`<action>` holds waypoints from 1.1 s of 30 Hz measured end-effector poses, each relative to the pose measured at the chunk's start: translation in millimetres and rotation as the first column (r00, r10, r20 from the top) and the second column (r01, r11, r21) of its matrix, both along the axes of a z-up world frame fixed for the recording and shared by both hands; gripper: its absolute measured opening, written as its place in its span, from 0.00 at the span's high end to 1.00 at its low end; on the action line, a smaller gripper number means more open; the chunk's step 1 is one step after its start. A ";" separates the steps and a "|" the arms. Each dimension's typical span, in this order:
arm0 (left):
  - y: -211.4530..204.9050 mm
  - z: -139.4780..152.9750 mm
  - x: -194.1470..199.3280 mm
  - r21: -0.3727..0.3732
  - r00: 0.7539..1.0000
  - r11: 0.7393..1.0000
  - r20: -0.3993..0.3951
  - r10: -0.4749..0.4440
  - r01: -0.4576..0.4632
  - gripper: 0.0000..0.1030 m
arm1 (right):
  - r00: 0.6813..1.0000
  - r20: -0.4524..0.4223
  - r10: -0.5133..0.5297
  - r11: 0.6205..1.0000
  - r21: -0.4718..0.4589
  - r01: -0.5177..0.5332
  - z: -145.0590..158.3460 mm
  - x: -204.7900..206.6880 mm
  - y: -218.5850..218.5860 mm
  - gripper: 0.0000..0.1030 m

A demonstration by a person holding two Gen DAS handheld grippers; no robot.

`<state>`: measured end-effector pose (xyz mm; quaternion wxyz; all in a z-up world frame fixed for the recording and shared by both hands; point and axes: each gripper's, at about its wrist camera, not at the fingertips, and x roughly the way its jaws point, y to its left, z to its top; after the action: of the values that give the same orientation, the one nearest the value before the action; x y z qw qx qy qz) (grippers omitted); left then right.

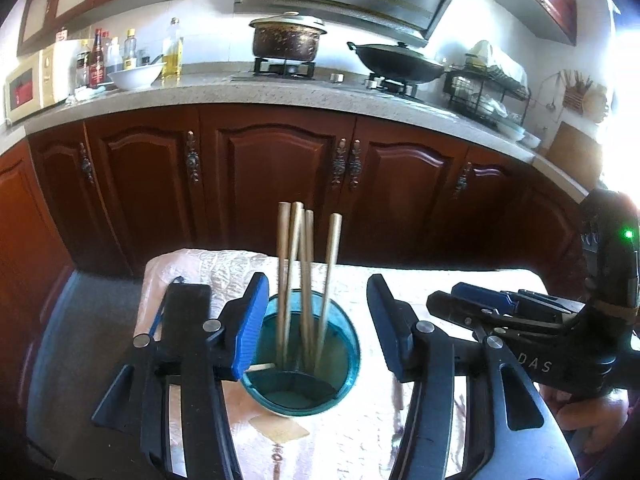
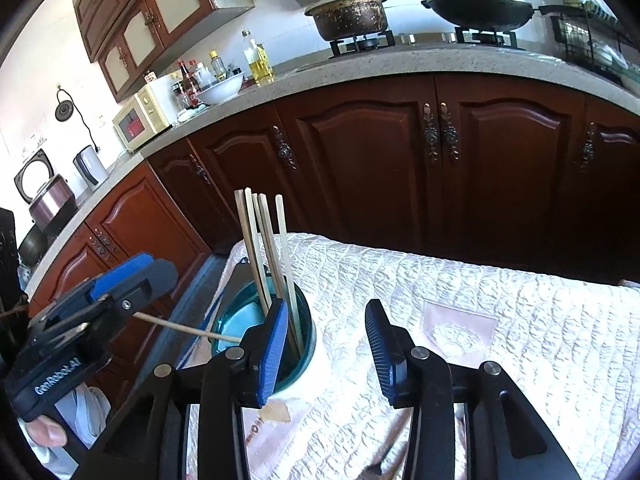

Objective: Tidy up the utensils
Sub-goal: 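Withdraw both open tools from the cup toward the forks and spoon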

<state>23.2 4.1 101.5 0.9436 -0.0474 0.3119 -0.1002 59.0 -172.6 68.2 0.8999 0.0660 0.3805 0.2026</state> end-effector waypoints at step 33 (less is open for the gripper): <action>-80.4 -90.0 -9.1 -0.028 0.950 0.982 -0.251 -0.185 0.184 0.51 | 0.976 -0.126 -0.176 0.980 -0.121 0.161 -72.4 -52.2 -104.8 0.60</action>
<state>14.1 -76.3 11.5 0.8825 -0.0325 0.4325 -0.1819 6.8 -277.4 -4.2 0.8880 0.0621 0.4446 0.0994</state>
